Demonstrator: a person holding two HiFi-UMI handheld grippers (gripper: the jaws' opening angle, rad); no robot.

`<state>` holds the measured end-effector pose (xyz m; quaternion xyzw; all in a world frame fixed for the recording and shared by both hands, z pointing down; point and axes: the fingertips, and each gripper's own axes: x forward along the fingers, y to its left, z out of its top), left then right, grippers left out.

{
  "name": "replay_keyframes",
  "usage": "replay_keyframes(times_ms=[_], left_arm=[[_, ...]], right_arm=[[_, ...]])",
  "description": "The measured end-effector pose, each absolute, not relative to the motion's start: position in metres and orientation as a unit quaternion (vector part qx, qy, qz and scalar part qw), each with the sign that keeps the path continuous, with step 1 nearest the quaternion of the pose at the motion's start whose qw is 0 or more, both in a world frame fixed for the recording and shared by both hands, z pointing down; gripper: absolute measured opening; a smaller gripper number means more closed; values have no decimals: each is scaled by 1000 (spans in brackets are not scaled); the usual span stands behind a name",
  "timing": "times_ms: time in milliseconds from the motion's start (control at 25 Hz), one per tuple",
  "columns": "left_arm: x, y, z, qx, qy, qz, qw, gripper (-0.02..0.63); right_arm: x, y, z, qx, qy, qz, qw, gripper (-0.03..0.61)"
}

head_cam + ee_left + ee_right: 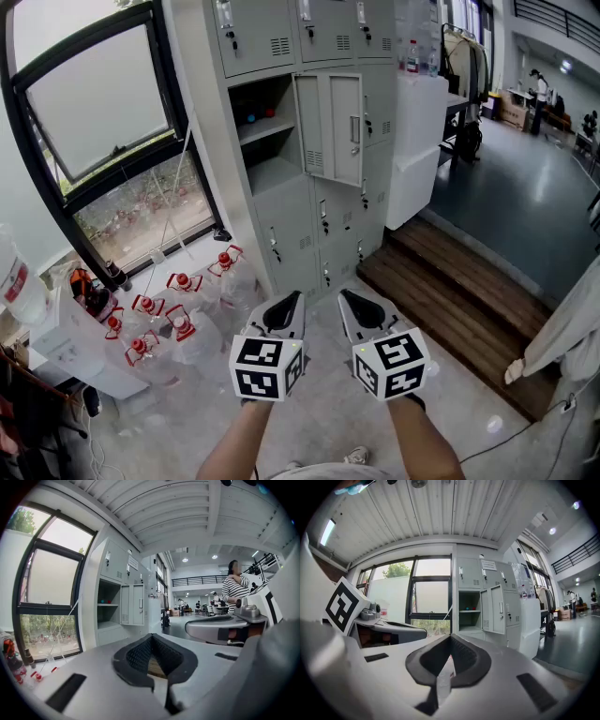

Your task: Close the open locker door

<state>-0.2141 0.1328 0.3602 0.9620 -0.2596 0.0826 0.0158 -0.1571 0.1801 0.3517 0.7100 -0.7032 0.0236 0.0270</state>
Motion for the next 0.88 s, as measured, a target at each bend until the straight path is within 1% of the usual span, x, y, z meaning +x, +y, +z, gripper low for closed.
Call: replay_keyframes(times_ms=[520, 880], left_arm=[[-153, 143, 364, 956, -279, 86, 13, 6], [-119, 107, 372, 955, -284, 82, 16, 6]], right_arm=[[-93, 186, 355, 690, -723, 33, 7, 6], [-61, 152, 367, 684, -728, 34, 17, 6]])
